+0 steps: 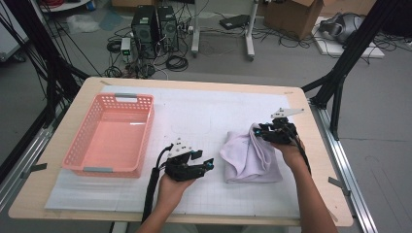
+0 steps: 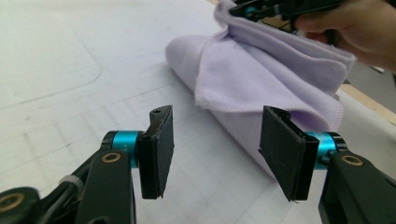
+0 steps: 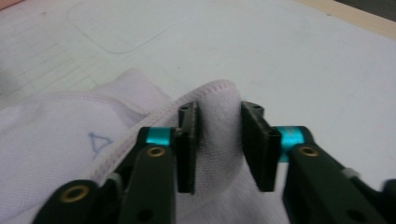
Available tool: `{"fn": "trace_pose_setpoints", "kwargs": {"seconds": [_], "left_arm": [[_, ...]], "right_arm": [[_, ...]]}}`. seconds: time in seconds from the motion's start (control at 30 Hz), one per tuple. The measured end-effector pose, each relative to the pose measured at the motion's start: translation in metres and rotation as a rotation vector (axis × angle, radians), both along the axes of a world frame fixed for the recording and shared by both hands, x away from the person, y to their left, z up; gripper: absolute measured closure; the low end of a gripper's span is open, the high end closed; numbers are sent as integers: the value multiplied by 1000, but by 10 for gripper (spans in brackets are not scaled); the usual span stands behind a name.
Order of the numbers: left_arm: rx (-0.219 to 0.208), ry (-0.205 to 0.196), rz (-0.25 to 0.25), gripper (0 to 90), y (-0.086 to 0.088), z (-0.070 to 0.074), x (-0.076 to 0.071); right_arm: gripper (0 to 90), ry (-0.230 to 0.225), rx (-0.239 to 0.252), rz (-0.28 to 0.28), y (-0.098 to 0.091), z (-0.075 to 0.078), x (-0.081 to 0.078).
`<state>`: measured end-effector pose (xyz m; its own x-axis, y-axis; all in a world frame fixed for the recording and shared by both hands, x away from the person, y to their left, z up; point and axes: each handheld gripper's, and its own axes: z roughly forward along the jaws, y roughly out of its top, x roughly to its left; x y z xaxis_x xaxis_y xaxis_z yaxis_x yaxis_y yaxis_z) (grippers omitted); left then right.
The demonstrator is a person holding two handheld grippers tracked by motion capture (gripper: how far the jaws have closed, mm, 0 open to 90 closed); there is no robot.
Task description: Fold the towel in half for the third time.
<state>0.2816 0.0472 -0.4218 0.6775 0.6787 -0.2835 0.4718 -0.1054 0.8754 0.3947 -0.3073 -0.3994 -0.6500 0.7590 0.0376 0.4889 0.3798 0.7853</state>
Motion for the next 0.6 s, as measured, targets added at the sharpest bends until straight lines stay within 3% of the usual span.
{"fn": "trace_pose_setpoints", "kwargs": {"seconds": [0.07,0.17,0.3,0.43,0.53,0.6], "left_arm": [[2,-3,2,444,6,-2,0],[7,-16,9,432,13,-4,-1],[12,-41,10,415,26,-5,-3],[13,-55,18,409,36,-5,-4],[14,-64,21,408,41,-5,-5],[6,-63,25,408,43,-6,-6]], "right_arm": [[594,-3,20,-29,-7,3,-4],[548,-8,-6,-81,-17,10,-16],[517,-44,22,-114,-27,17,-42],[517,-17,27,-99,-28,10,-68],[519,2,17,-76,-26,-4,-87],[522,35,40,-62,-26,-15,-96]]}}
